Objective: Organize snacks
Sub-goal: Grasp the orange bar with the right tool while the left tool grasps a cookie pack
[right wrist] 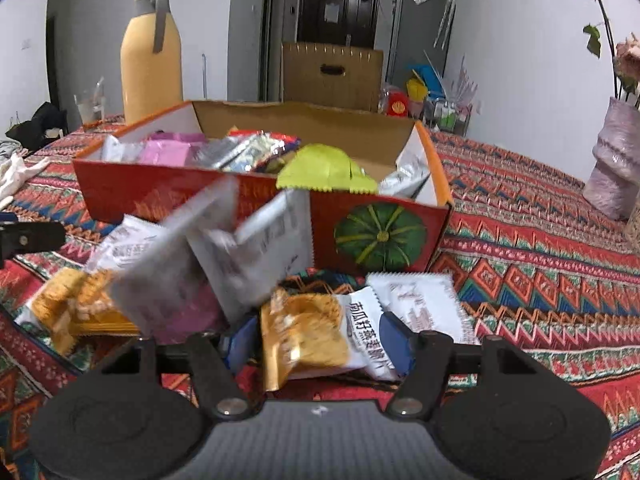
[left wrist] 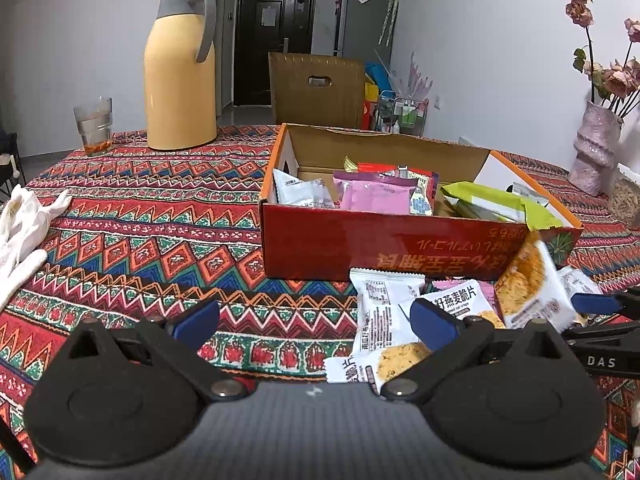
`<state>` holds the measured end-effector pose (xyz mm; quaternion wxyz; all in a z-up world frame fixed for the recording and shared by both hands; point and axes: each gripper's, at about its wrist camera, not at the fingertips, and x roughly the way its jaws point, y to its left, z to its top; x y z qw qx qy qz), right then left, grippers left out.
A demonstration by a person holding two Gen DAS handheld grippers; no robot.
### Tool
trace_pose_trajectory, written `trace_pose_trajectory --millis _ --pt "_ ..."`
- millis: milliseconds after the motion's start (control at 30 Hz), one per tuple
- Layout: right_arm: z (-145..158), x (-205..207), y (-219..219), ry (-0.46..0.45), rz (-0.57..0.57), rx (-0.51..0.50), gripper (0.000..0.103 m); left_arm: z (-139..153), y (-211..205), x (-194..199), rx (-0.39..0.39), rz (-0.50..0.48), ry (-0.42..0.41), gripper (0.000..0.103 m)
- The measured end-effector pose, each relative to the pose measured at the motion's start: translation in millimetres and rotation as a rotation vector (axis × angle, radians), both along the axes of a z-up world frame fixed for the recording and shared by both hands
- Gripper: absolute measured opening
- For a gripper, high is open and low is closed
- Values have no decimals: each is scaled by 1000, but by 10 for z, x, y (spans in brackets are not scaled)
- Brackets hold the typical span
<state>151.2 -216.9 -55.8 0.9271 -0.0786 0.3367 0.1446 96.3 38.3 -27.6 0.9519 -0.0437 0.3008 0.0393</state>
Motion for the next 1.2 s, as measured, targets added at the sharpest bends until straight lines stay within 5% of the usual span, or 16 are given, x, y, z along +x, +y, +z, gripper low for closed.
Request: trace_pose_trajectory --millis 167,300,500,867,1200 --pt "-44 23 -40 4 -8 30 64 -37 12 40 -13 -1 21 103" --pt "-47 28 -82 2 -11 60 28 -48 24 50 -19 3 29 103" --pt "47 -81 -147 -58 -22 98 16 -56 25 67 -18 6 35 103" --pt "263 -460 -351 -184 -118 204 16 -37 28 65 -23 6 46 103" --pt "310 -692 -451 -211 -117 245 16 -117 -216 36 23 -60 195 103"
